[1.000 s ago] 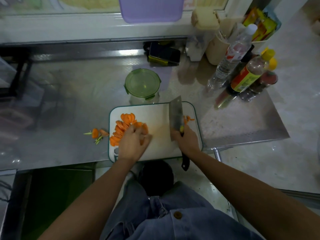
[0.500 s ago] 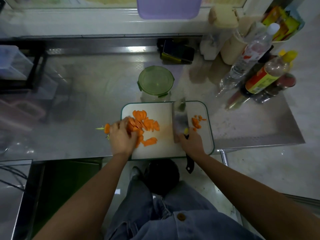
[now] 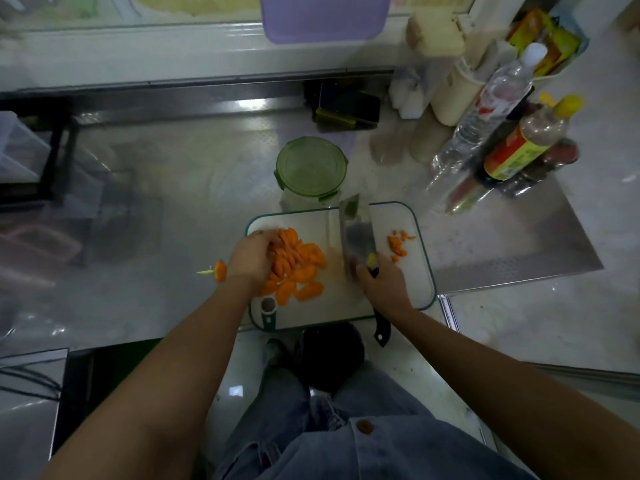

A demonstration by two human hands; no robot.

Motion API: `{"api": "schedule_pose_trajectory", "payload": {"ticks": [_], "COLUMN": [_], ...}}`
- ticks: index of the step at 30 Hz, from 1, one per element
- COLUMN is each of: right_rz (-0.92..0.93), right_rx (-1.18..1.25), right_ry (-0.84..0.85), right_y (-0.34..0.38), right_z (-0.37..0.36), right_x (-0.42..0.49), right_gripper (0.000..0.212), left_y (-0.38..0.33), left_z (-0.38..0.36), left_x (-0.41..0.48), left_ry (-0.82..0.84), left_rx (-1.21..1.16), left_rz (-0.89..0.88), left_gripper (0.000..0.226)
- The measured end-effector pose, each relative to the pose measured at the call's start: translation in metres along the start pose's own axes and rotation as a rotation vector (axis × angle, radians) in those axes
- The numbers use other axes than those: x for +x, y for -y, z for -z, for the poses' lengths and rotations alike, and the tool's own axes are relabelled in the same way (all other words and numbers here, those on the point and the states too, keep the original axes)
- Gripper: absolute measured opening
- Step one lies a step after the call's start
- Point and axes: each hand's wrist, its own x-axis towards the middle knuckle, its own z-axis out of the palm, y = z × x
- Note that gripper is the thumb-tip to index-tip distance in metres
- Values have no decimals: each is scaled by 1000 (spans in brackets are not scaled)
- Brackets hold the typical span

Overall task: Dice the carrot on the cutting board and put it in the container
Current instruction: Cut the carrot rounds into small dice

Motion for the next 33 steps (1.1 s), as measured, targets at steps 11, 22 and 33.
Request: {"api": "schedule_pose_trajectory", "payload": {"ticks": [11, 22, 33], "right_rz": [21, 19, 67], "right_rx": [-28, -23, -151], "right_ry": [-6, -17, 27], "right_y": [3, -2, -37], "right_z": [-8, 9, 37], "right_x": [3, 2, -6], "right_gripper": [16, 10, 33], "left_y": [18, -33, -79], "left_z": [18, -4, -75], "left_x": [14, -4, -16], "left_ry": [42, -32, 78], "left_rx": [-9, -294, -151], "left_rz": [-137, -98, 109], "left_gripper": [18, 6, 21]}}
